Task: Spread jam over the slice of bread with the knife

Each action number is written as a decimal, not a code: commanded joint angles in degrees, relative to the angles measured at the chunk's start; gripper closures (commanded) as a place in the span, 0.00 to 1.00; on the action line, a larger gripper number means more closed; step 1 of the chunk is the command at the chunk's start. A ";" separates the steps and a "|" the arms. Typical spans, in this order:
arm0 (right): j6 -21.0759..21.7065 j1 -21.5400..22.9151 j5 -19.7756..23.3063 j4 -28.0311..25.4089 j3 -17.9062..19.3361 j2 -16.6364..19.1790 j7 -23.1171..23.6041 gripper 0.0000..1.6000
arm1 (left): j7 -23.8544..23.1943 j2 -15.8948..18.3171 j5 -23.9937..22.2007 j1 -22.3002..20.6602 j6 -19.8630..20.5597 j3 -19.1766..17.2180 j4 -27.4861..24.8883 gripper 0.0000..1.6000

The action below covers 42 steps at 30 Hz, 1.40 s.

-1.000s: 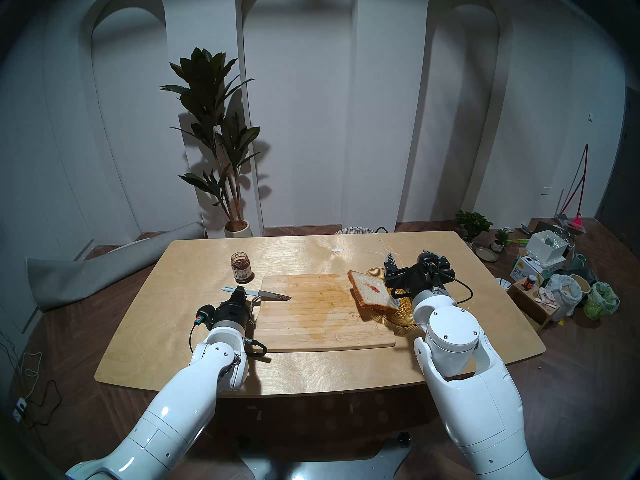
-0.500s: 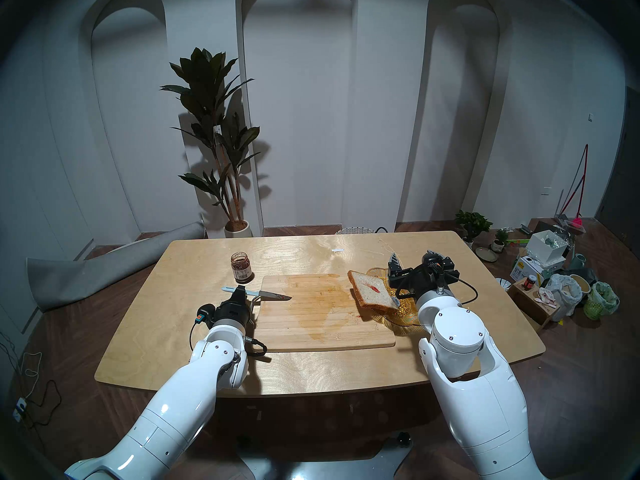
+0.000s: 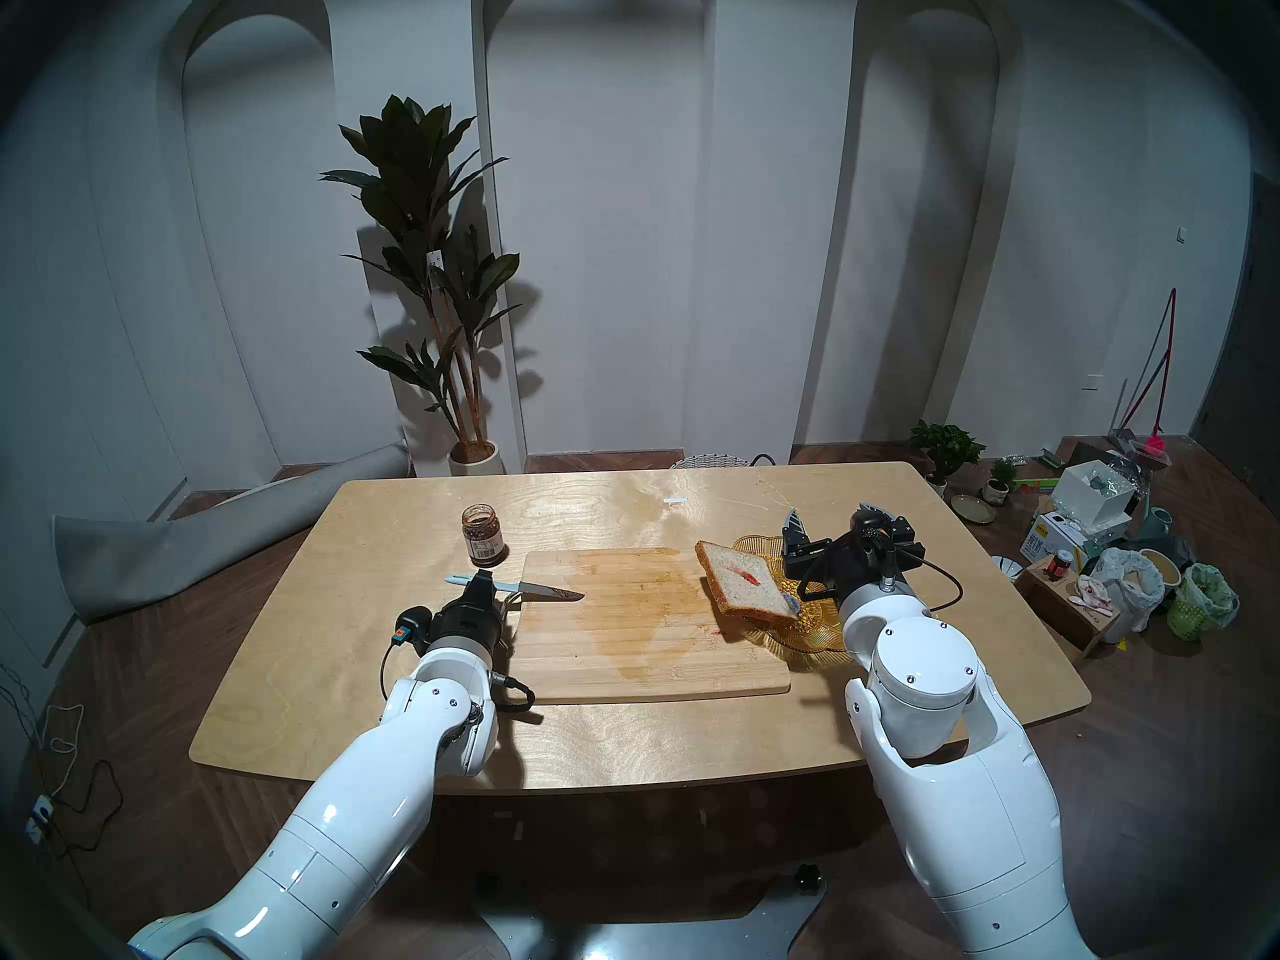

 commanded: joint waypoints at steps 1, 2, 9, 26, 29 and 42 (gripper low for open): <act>-0.77 0.23 0.16 -1.25 0.33 0.13 0.19 0.00 | 0.57 -2.86 -0.68 1.03 2.07 3.76 0.90 0.51; -0.77 0.23 0.19 -1.24 0.35 0.13 0.21 0.00 | 0.76 -2.91 -0.72 1.03 2.15 3.83 0.95 0.51; -0.73 0.30 0.25 -1.22 0.35 0.12 0.27 0.00 | 0.83 -3.26 -0.44 0.98 2.31 4.39 1.20 0.60; -0.62 0.34 0.21 -1.47 0.30 0.15 0.25 0.00 | 1.51 -4.00 0.63 0.45 2.32 5.73 2.23 0.16; -0.68 0.38 0.24 -1.43 0.32 0.16 0.28 0.00 | 1.80 -3.91 0.98 0.29 2.40 5.96 2.22 0.00; -0.88 0.69 0.69 -1.21 1.12 0.24 0.34 0.00 | 8.69 -1.51 2.58 0.29 1.84 6.74 -2.30 0.00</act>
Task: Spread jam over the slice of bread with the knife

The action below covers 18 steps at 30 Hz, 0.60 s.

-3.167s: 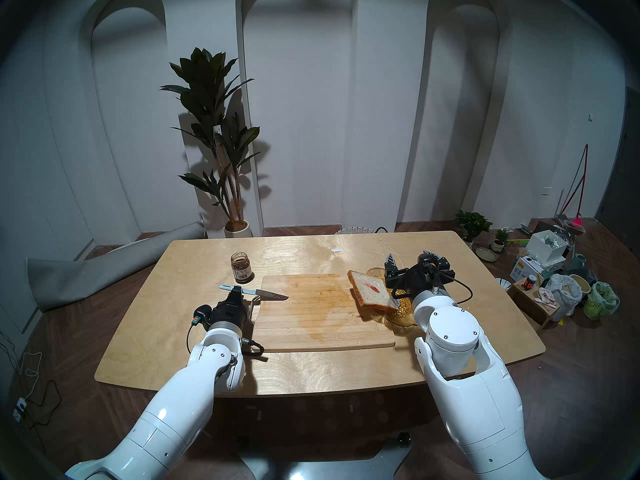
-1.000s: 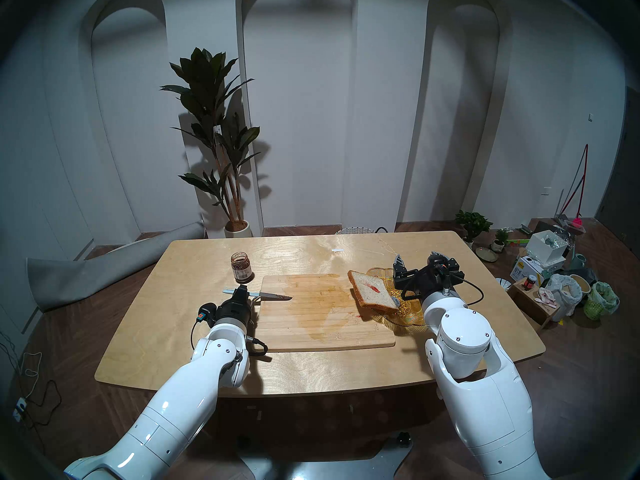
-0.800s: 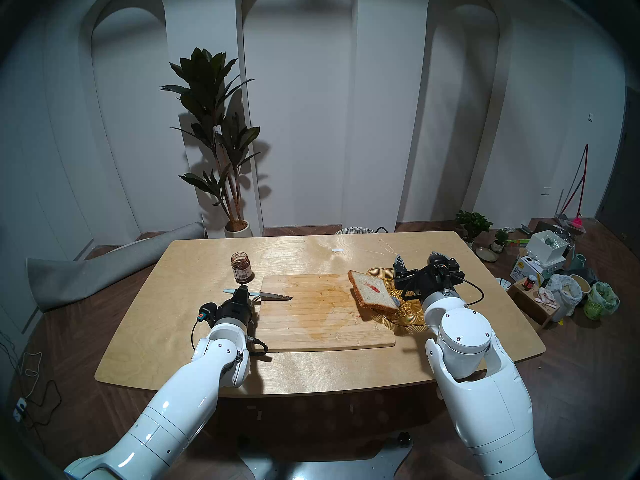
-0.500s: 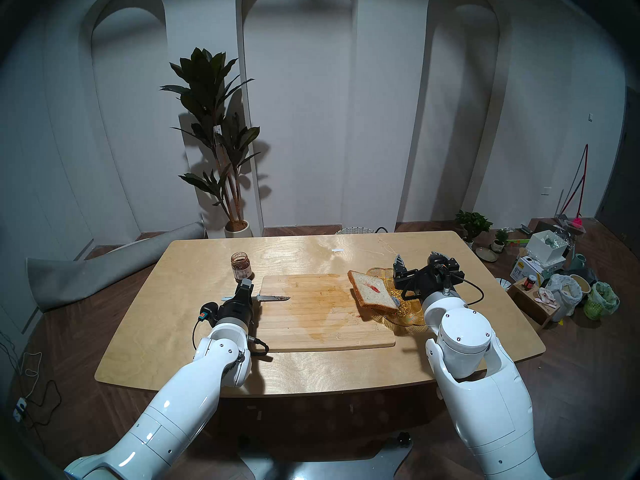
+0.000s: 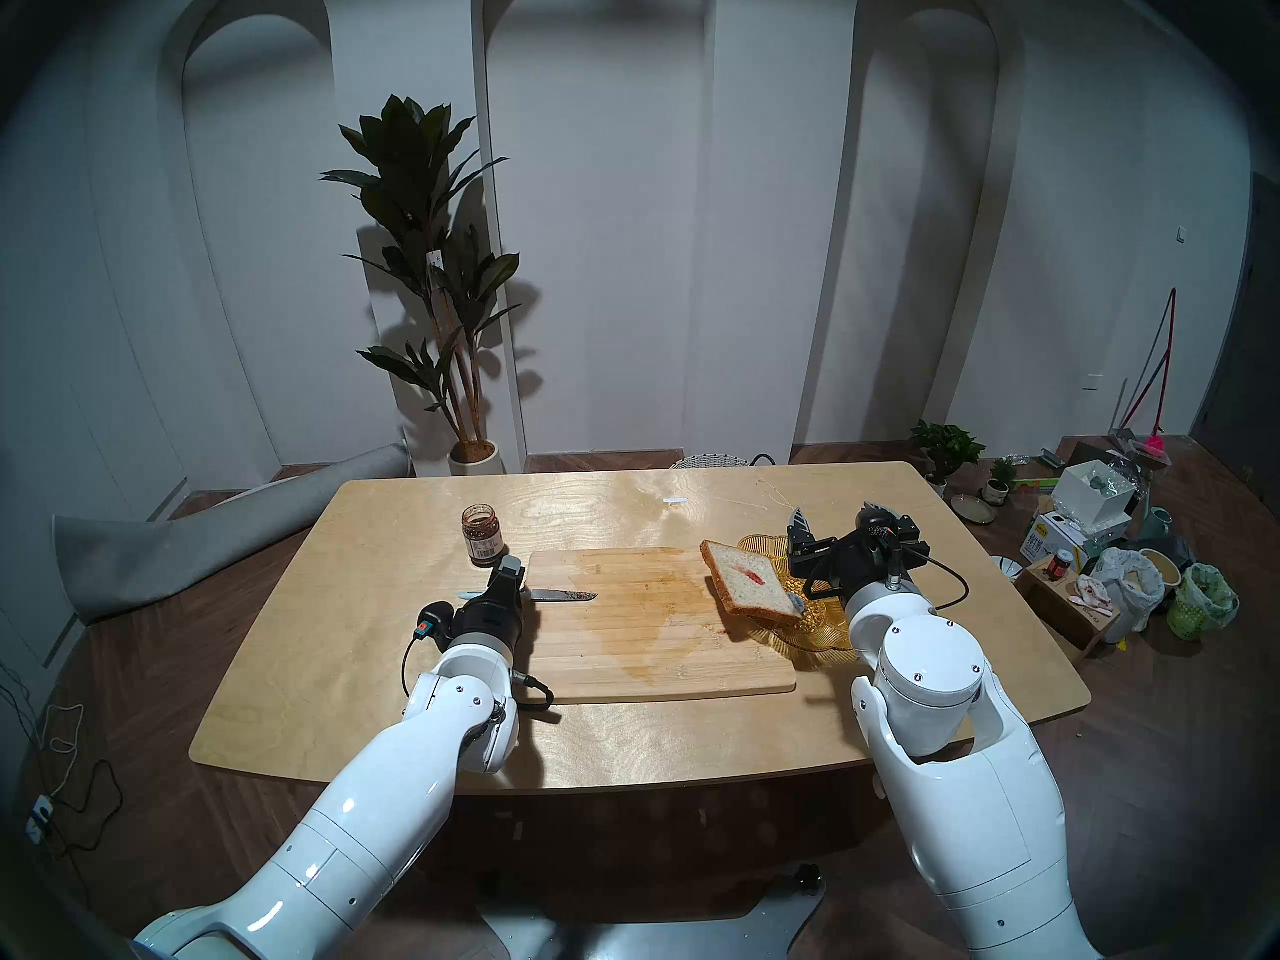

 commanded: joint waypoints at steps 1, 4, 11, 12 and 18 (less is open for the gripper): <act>-0.77 0.63 0.26 -1.15 0.47 -0.12 -0.03 0.00 | 7.45 0.02 0.67 2.50 1.31 3.04 -3.39 0.00; -0.83 0.71 0.44 -0.95 0.60 -0.13 0.08 0.00 | 9.17 1.33 2.13 2.58 0.46 3.21 -5.26 0.00; -0.98 1.29 1.13 -0.35 0.74 -0.10 0.59 0.00 | 16.42 3.37 6.42 2.06 -0.37 3.43 -8.21 0.00; -0.96 1.37 1.19 -0.27 0.73 -0.08 0.63 0.00 | 16.93 3.67 6.49 1.97 0.22 3.39 -8.46 0.00; -0.95 1.89 1.53 0.01 0.79 -0.10 0.92 0.00 | 23.62 4.98 6.62 2.04 2.03 2.48 -12.50 0.00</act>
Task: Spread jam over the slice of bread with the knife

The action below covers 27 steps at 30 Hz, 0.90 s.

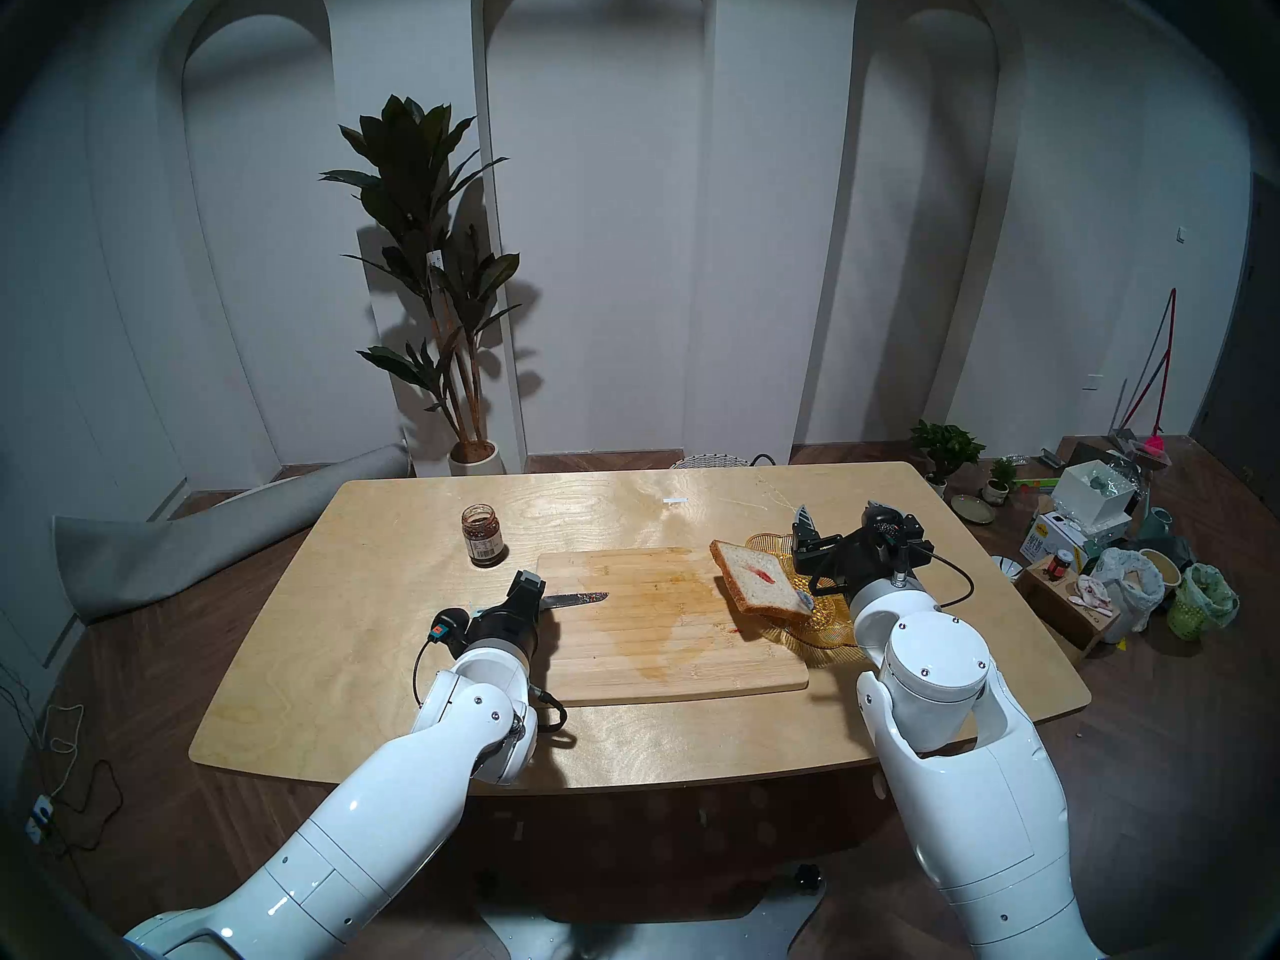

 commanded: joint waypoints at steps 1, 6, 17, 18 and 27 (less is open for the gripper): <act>-0.73 1.29 0.06 -0.78 0.02 -0.08 0.17 0.00 | 7.01 2.31 1.64 0.40 1.18 -0.67 -3.94 0.00; -0.74 1.36 0.35 -0.68 0.18 -0.10 0.38 0.00 | 13.53 3.47 2.86 0.68 1.87 -1.36 -7.43 0.00; -0.21 1.57 0.79 0.25 0.13 0.00 0.99 0.00 | 16.14 8.98 15.39 2.05 -2.78 -1.96 -16.26 0.00; -0.15 1.59 0.88 0.31 0.12 0.00 1.09 0.00 | 15.96 9.83 16.98 2.31 -3.13 -1.83 -17.17 0.00; 0.06 1.78 0.04 0.87 -0.15 1.50 2.27 0.00 | 10.77 16.23 34.17 5.10 -2.32 -1.30 -18.96 0.00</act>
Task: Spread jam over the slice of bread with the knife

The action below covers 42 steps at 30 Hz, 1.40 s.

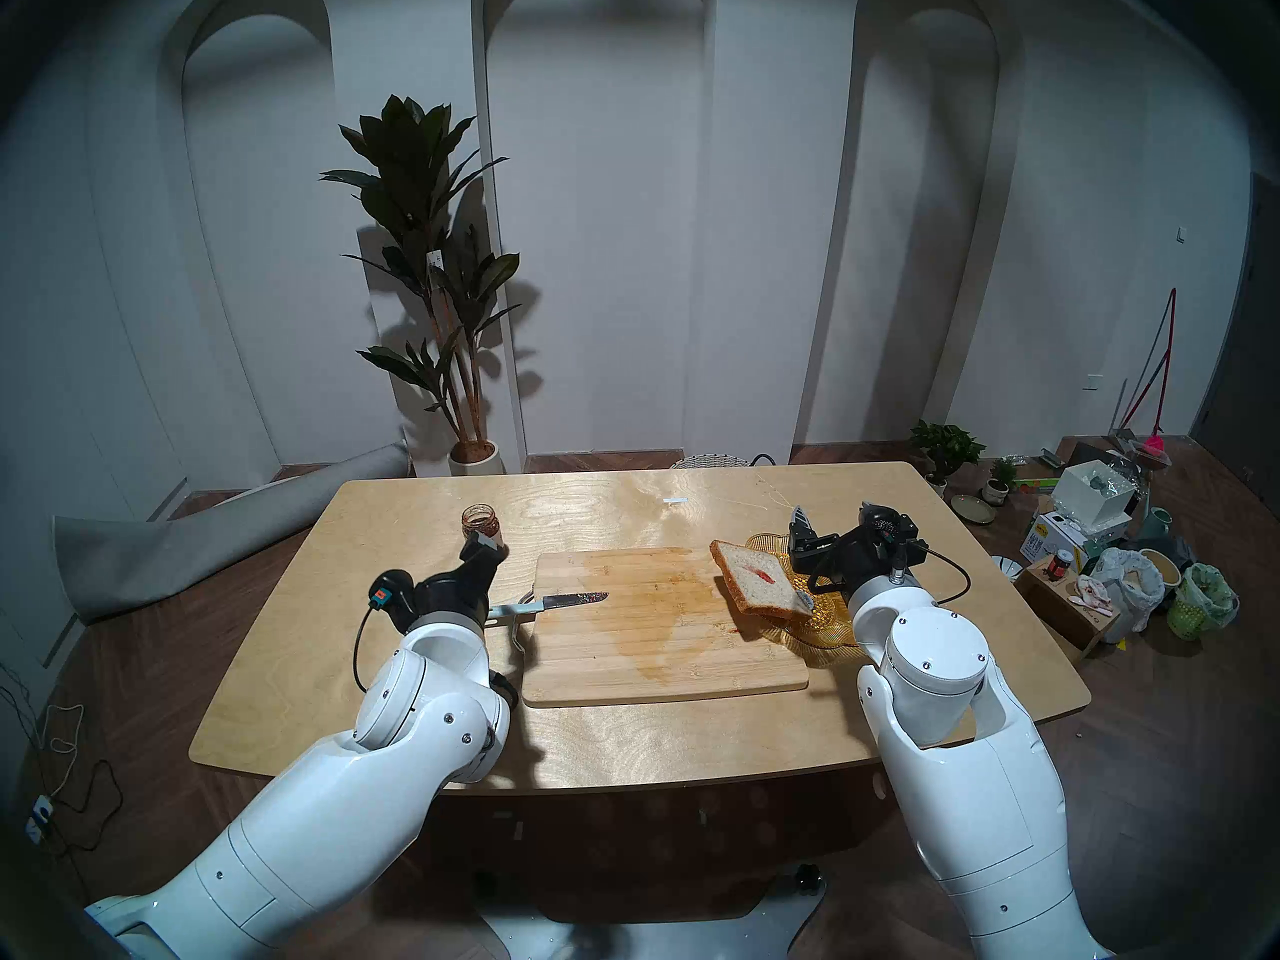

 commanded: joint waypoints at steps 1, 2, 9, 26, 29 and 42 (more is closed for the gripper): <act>-0.23 0.66 -1.09 -0.57 -0.22 1.37 0.56 0.00 | -3.62 6.68 13.47 1.19 1.30 0.06 -0.91 0.00; -0.48 0.51 -1.08 -0.34 -0.34 1.90 1.32 0.00 | -3.91 7.07 15.21 1.09 2.43 0.10 0.14 0.00; -5.33 -1.99 1.23 0.90 0.45 5.01 8.01 0.00 | -4.37 11.34 25.17 0.36 3.41 0.60 3.59 0.00; -16.38 -5.18 11.68 3.98 6.54 6.36 20.27 0.00 | -4.20 16.28 44.74 -1.66 9.91 3.48 5.35 0.00; -16.11 -4.62 11.54 4.59 6.27 6.29 20.30 0.00 | -6.94 18.83 39.49 -0.62 9.40 1.92 3.23 0.00; -13.80 -3.43 11.11 5.33 5.40 5.66 19.29 0.00 | -18.28 27.51 18.39 5.36 8.72 -5.97 -0.77 0.00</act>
